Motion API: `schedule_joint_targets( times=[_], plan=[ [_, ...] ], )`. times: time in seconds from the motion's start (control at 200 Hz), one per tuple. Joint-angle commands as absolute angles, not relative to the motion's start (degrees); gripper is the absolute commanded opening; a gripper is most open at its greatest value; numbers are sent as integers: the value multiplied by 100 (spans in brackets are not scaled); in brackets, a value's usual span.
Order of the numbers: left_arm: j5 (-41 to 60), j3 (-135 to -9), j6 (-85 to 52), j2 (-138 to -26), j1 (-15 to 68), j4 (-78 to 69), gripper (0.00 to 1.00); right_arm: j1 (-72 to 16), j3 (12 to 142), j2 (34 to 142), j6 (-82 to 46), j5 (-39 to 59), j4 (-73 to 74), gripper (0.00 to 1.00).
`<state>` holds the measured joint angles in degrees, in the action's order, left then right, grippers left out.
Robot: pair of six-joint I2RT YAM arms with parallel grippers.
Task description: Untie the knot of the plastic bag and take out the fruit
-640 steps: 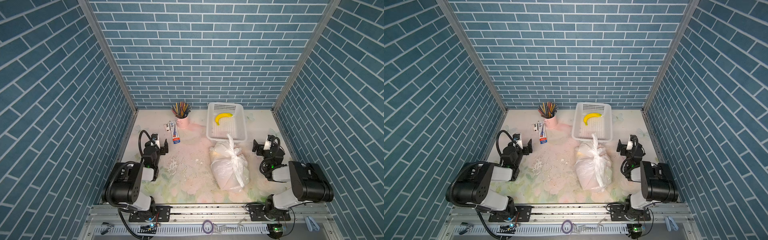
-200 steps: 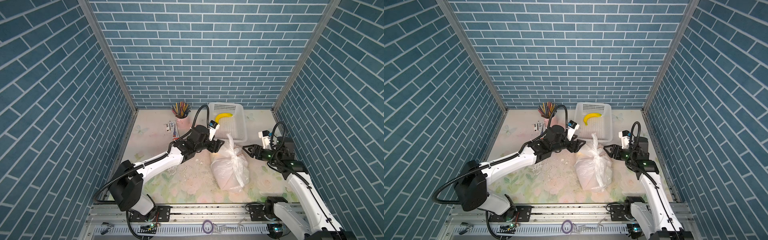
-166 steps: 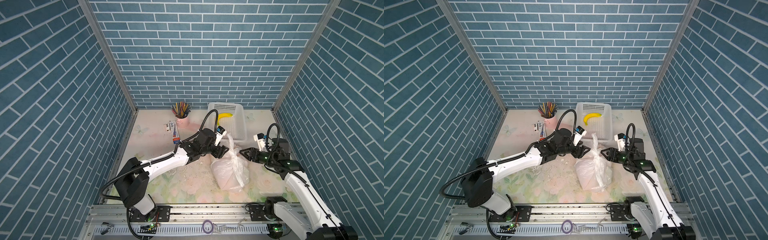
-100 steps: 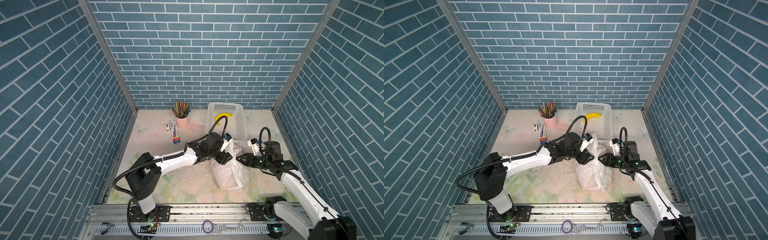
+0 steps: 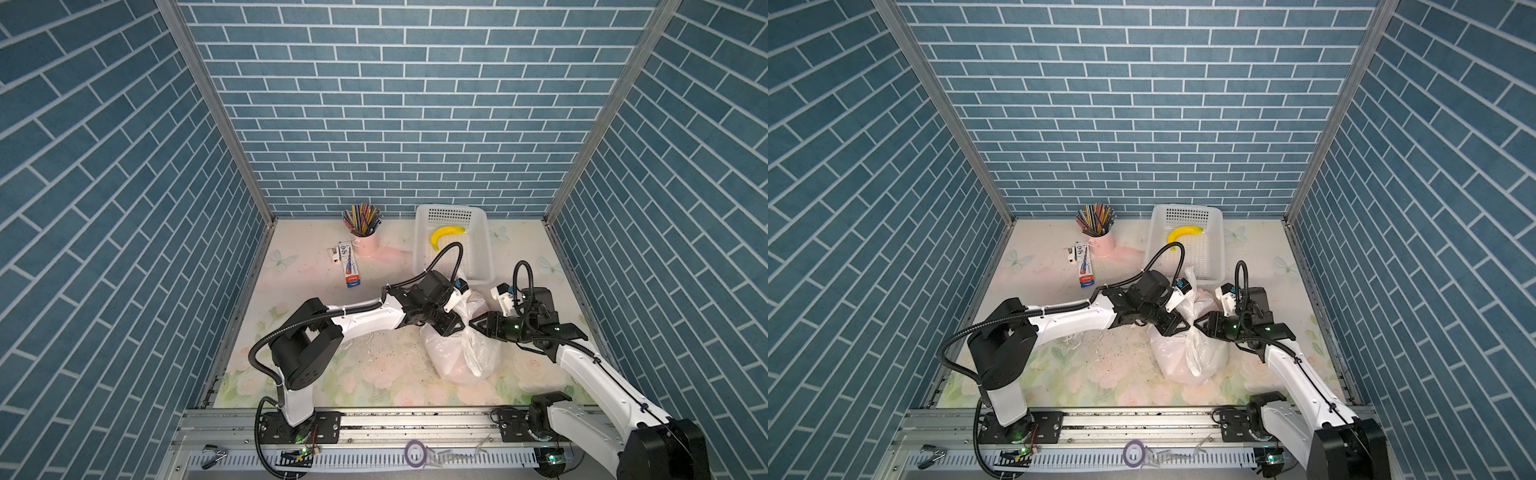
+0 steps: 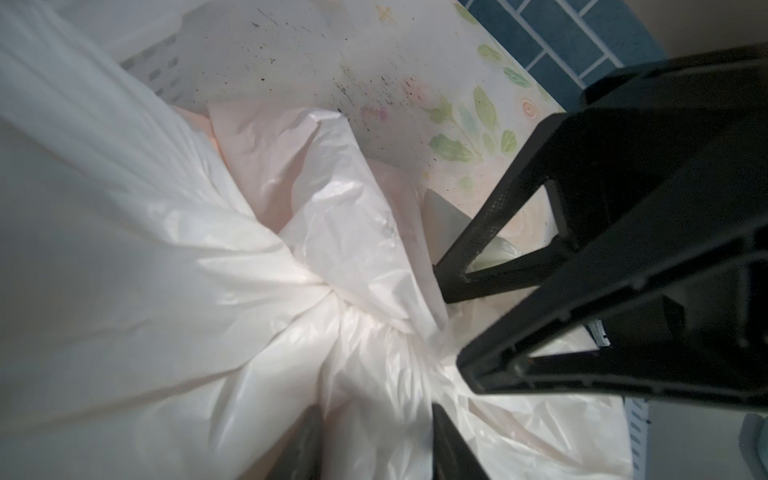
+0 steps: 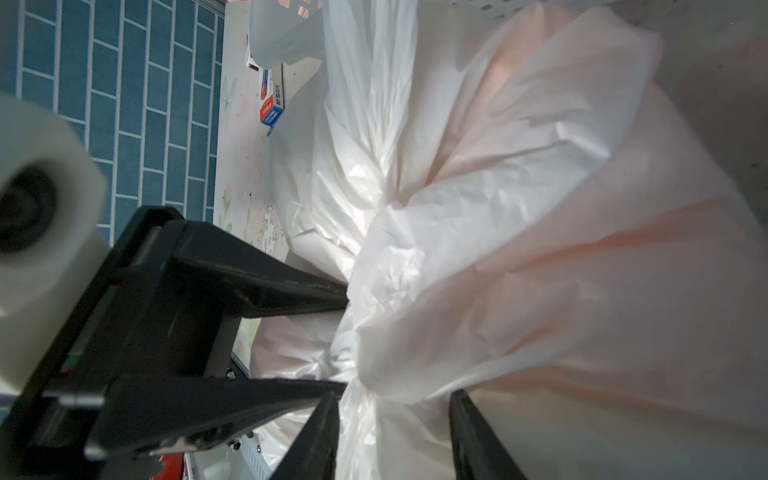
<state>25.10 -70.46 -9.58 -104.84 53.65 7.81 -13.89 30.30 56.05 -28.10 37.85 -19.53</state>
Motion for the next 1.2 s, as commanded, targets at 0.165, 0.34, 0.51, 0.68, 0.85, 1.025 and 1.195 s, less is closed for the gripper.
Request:
schedule_joint_targets(
  times=[0.165, 0.34, 0.51, 0.68, 0.85, 1.025, 1.195],
  plan=[
    [2369, -6948, -966, -10477, 5355, 724, 12, -1507, 2883, 5823, -2835, 3731, -1835, 31],
    [2234, -6800, -1090, -10369, 5252, 612, 1, -1547, 2900, 5819, -2838, 3659, -1767, 14],
    [2071, -6583, -1182, -10125, 5151, 494, 0, -1547, 2875, 5588, -2824, 3497, -1673, 0],
    [1889, -6359, -1239, -9844, 5048, 363, 0, -1546, 2858, 5377, -2906, 3076, -1677, 0],
    [1724, -6143, -1265, -9584, 4942, 301, 0, -1547, 2850, 5293, -3032, 2587, -1775, 0],
    [1636, -5983, -1268, -9436, 4835, 321, 0, -1544, 2830, 5239, -3078, 2314, -1788, 0],
    [1462, -5843, -1291, -9313, 4777, 325, 0, -1547, 2900, 5178, -3155, 1821, -2063, 0]
  ],
)
